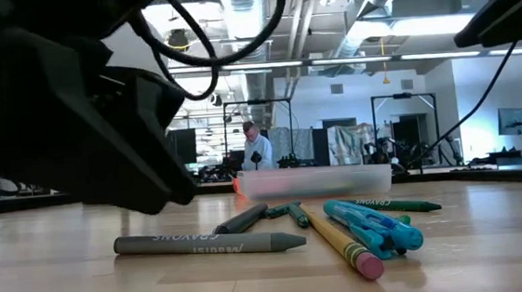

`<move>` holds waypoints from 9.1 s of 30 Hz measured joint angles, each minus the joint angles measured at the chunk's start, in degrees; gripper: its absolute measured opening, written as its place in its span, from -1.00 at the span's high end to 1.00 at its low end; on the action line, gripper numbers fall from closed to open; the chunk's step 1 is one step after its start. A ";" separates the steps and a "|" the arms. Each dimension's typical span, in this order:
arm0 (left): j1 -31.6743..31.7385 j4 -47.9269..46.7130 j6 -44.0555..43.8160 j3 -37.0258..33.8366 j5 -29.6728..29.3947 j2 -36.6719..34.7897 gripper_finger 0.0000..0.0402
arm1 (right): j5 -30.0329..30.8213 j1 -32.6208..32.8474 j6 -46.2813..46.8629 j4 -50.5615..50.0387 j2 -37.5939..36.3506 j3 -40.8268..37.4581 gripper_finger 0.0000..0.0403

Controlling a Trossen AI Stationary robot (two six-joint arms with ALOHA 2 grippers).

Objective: Pick & place school supplies into a supply box
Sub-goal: Put the gray crayon into the orange supply box, then put the green crayon into the orange supply box

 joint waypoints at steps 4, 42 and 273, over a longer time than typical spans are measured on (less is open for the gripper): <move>0.13 -1.01 -0.40 0.00 -0.52 -0.01 0.41 | -0.02 0.27 0.63 0.20 0.01 0.00 0.20; 1.37 -21.70 -13.04 6.55 8.27 2.38 0.90 | -0.21 0.10 1.74 10.31 0.08 -6.50 0.25; 1.37 63.35 21.93 -27.61 -39.89 -5.16 0.61 | -27.61 -22.81 13.45 1.69 28.08 11.52 0.83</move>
